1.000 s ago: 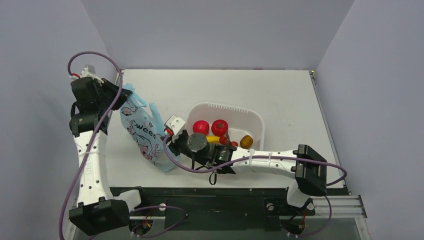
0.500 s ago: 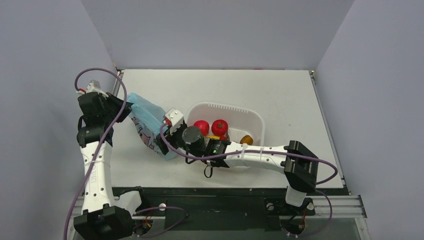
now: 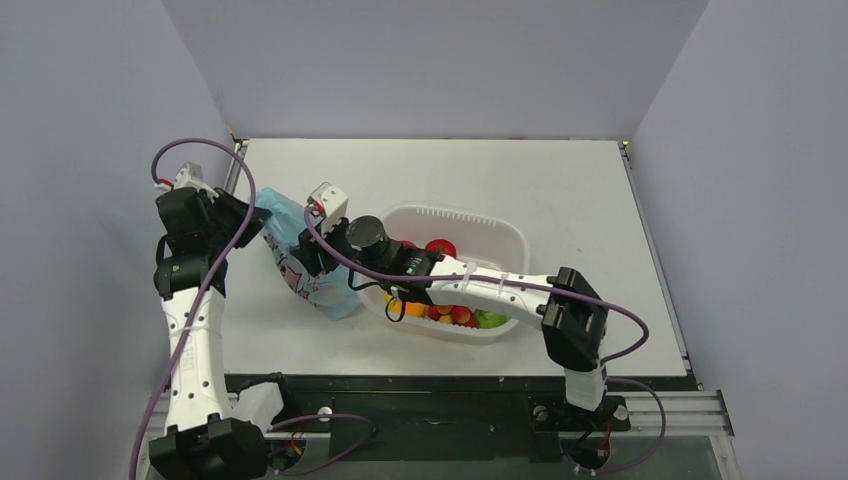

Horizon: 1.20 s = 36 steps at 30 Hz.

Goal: Take the fake fruits out of the plastic bag
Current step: Untie the plastic bag at the center of the board.

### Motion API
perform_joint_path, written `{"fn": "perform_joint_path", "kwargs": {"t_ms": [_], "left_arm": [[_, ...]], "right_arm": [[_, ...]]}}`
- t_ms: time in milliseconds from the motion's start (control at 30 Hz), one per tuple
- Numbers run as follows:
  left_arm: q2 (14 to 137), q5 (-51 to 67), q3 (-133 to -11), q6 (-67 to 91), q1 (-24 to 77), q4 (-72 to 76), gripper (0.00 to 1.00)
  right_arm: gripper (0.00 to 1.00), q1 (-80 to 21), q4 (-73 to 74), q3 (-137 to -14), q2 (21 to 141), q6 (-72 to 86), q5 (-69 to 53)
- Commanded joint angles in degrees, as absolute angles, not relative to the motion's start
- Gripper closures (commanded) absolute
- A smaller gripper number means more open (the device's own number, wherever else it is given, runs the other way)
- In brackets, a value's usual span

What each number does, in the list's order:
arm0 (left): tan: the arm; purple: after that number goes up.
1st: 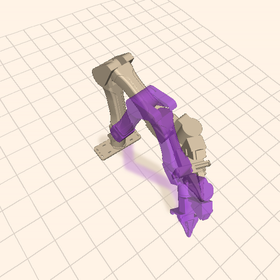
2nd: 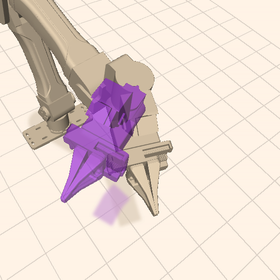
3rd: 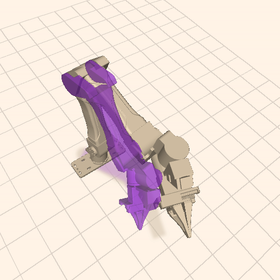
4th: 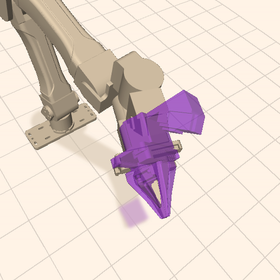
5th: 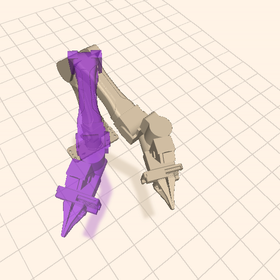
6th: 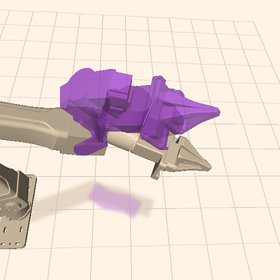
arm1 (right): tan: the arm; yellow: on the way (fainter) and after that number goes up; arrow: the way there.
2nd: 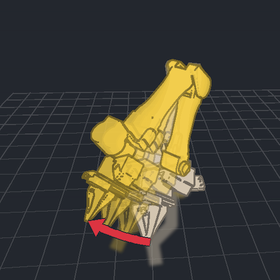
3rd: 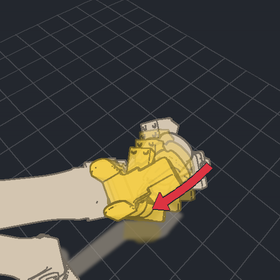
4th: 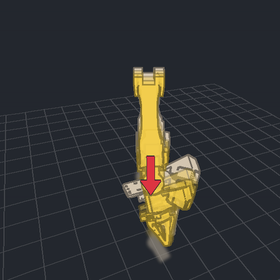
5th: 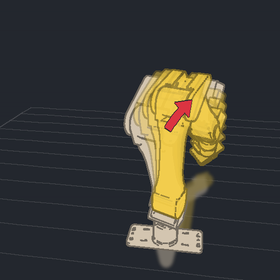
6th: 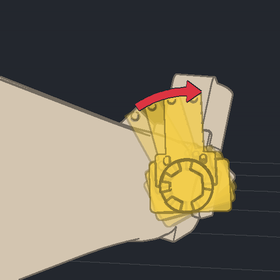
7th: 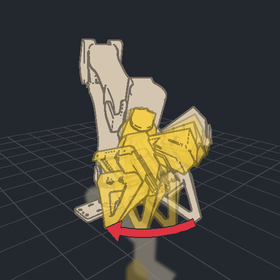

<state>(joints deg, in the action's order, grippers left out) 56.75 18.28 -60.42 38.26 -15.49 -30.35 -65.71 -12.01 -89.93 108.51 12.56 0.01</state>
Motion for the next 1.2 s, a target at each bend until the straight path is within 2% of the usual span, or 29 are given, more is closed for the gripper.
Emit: {"fn": "perform_joint_path", "kwargs": {"t_ms": [0, 133, 267, 567, 600, 633, 667, 700, 733, 767, 800, 833, 967, 1067, 1167], "left_arm": [[58.8, 18.0, -65.4, 36.6, -16.0, -29.0, 1.0], [62.6, 16.2, -69.0, 36.5, -16.6, -28.4, 1.0], [68.1, 19.9, -71.9, 38.8, -18.7, -26.1, 1.0], [78.5, 27.6, -78.2, 40.8, -22.8, -24.3, 1.0], [78.4, 27.9, -77.9, 40.7, -22.8, -24.3, 0.98], [77.8, 28.3, -77.5, 40.5, -22.8, -24.2, 0.83], [77.3, 28.5, -76.8, 40.3, -22.9, -24.0, 0.78], [76.1, 28.9, -76.4, 39.6, -22.9, -24.0, 0.68], [75.3, 28.9, -75.5, 39.2, -22.9, -24.4, 0.61], [73.4, 28.7, -75.1, 38.3, -22.9, -24.5, 0.49], [72.3, 28.4, -74.2, 37.7, -22.9, -25.5, 0.43], [69.9, 27.0, -73.8, 36.7, -22.8, -26.8, 0.32], [61.0, 18.4, -69.9, 33.3, -21.3, -31.5, 0.21], [52.8, 7.6, -64.9, 32.2, -18.4, -34.7, 0.2], [46.7, 1.6, -61.0, 32.8, -16.6, -37.7, 0.2]], "right_arm": [[0.6, -66.3, -11.5, -91.5, 105.5, 13.3, -5.0], [0.81, -67.6, -15.2, -82.1, 99.5, 13.4, -5.3], [0.98, -69.9, -17.2, -75.0, 96.3, 12.8, -6.8], [1.0, -73.7, -18.1, -69.4, 99.2, 12.3, -7.8], [1.0, -73.7, -18.0, -69.6, 99.3, 12.2, -7.7], [1.0, -73.7, -18.0, -70.1, 99.2, 12.1, -7.5], [1.0, -73.4, -17.9, -70.3, 99.0, 11.8, -7.3], [1.0, -73.3, -18.0, -70.8, 99.0, 11.8, -7.1], [1.0, -72.9, -18.0, -71.1, 99.0, 11.8, -7.1], [1.0, -72.8, -18.0, -71.6, 99.0, 11.8, -7.2], [1.0, -72.5, -17.9, -71.9, 99.2, 11.9, -7.2], [1.0, -72.4, -17.7, -72.6, 99.2, 12.0, -7.2], [1.0, -71.4, -17.9, -73.6, 99.1, 12.9, -7.0], [1.0, -70.5, -17.8, -74.4, 99.4, 14.0, -5.7], [1.0, -69.5, -17.0, -75.7, 99.8, 15.3, -5.4]]}}
